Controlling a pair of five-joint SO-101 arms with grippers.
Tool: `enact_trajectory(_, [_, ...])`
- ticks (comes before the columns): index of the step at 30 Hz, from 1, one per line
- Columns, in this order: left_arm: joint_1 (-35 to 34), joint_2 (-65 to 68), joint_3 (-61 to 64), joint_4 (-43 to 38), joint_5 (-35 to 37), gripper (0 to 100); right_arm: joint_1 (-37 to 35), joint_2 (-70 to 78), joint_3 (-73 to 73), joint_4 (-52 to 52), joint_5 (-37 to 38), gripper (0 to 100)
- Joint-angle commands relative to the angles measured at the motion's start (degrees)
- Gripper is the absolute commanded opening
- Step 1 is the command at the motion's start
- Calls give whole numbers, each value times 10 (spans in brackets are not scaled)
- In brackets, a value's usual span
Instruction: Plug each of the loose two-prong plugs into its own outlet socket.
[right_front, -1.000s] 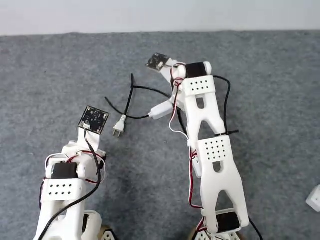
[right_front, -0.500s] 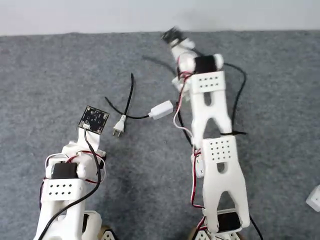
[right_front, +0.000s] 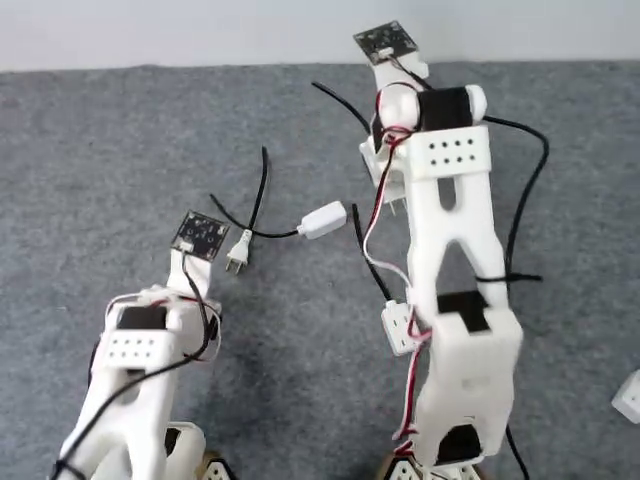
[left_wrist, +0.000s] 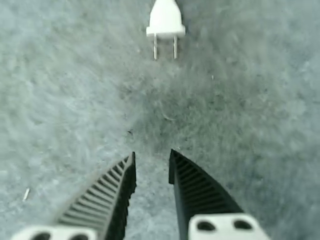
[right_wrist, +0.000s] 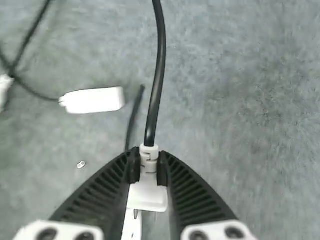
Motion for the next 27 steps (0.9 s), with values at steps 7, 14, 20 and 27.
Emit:
enact_trajectory(7, [20, 96, -75, 30, -59, 109, -116, -284, 217, 21, -28, 8])
enact_trajectory(14, [33, 98, -73, 30, -63, 109, -247, -397, 375, -39, -100, 8])
enact_trajectory(20, [33, 98, -73, 30, -63, 109, -324, -463, 496, -118, -149, 8])
enact_trajectory(27, [33, 98, -73, 30, -68, 109, -340, -472, 565, -172, -152, 8])
